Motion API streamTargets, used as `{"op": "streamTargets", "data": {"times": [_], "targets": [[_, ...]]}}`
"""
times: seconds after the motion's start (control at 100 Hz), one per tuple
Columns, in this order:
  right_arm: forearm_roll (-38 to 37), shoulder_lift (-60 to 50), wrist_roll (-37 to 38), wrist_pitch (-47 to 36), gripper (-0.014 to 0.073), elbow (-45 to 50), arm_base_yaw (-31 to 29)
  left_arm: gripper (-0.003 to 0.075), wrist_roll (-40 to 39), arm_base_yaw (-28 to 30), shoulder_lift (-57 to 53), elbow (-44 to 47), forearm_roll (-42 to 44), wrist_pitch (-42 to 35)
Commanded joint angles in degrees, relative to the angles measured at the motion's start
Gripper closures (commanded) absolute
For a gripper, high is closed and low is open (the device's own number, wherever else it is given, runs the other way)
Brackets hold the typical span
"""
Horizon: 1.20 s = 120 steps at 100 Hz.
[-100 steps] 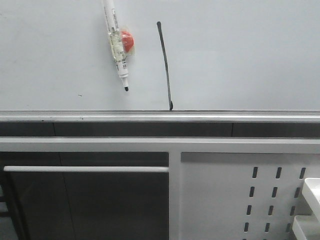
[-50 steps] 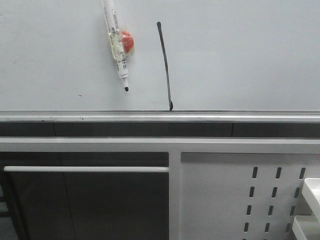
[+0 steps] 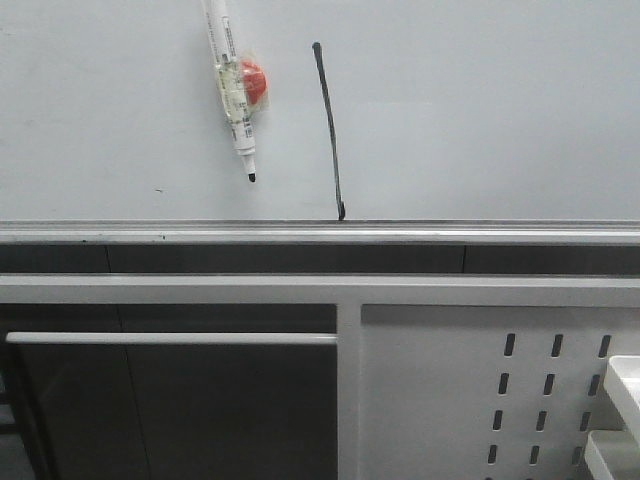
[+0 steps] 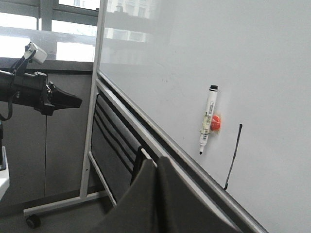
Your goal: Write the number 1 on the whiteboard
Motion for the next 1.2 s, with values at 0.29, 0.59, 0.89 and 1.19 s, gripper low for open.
{"op": "streamTargets", "data": {"times": [0.29, 0.59, 0.89, 1.19], "targets": [[-5.26, 0.71, 0.18, -3.63, 0.0642, -0.93, -1.23, 0.0740, -0.41, 0.09, -1.20, 2.10, -0.73, -2.29], [-41.46, 0.71, 49.39, -13.40, 0.0642, 11.31, -13.76, 0.0740, -0.41, 0.09, -1.20, 2.10, -0.73, -2.29], [-41.35, -3.34, 49.39, -16.18, 0.0642, 23.24, -27.97, 0.0740, -0.41, 0.09, -1.20, 2.10, -0.73, -2.29], [-40.00, -7.63, 49.39, -11.80, 0.0642, 27.91, -31.26, 0.0740, -0.41, 0.09, -1.20, 1.99, -0.73, -2.29]]}}
